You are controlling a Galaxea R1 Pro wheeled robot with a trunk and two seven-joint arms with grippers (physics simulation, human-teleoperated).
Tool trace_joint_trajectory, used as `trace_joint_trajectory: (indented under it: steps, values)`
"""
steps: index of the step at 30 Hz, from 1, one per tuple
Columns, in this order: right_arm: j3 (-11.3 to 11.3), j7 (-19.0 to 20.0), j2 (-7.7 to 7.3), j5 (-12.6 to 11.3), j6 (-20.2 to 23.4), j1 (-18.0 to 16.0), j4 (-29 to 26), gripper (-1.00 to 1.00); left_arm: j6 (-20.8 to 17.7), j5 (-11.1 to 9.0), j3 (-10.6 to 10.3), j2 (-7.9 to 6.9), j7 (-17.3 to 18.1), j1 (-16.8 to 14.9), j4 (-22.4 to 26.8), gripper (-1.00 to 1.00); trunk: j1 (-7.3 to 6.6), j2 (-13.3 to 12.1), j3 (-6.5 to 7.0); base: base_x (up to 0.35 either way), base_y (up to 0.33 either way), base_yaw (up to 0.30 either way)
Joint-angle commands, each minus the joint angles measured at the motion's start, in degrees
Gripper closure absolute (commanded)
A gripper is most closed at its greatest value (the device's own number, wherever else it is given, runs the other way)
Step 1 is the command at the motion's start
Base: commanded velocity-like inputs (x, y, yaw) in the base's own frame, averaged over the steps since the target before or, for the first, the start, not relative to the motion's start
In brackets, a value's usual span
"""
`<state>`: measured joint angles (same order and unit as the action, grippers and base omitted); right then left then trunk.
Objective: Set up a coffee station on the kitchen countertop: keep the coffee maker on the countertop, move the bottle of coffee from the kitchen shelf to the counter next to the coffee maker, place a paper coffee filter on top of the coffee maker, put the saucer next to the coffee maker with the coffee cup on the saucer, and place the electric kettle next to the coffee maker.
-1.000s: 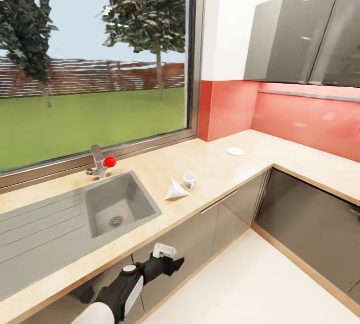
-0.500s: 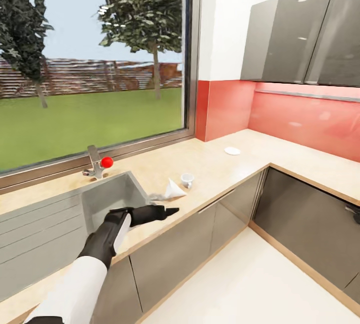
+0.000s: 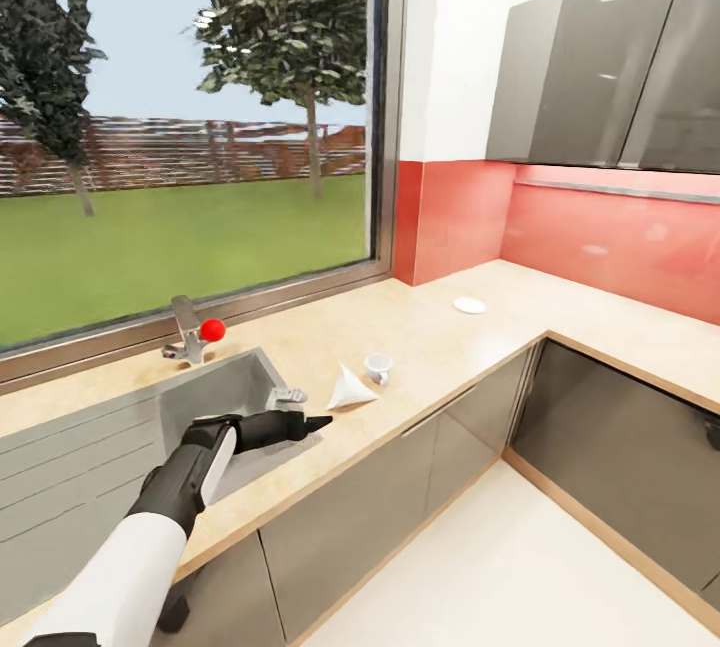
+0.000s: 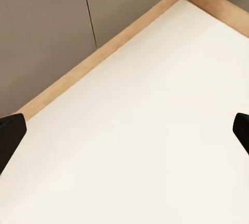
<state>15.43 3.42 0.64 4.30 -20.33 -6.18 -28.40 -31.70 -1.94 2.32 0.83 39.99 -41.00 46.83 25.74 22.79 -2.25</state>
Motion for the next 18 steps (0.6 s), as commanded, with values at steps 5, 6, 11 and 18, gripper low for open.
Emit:
trace_joint_trajectory:
  steps: [5,6,11,18]
  values:
    - [0.44,0.42,0.07,0.45,-0.15,-0.06,0.0,-1.0,-0.47,-0.2,0.26,-0.91,0.18,-0.05,0.01,-1.0,0.04,0.13,-0.13,0.033,0.005,0.0]
    - [0.42,0.43,0.07,0.48,-0.15,-0.06,0.01,-1.0,-0.47,-0.22,0.26,-1.18,0.18,-0.05,0.01,-1.0,0.04,0.13,-0.13,0.101,0.022,0.0]
    - [0.41,0.44,0.07,0.53,-0.15,-0.06,0.01,-1.0,-0.47,-0.19,0.25,-1.92,0.28,-0.05,0.01,-1.0,0.04,0.13,-0.13,0.206,0.167,0.0]
    - [0.43,0.37,0.07,0.53,-0.15,-0.06,0.08,-1.0,-0.39,-0.19,0.23,-1.96,0.34,-0.05,0.0,-1.0,0.04,0.13,-0.13,0.237,0.219,0.0]
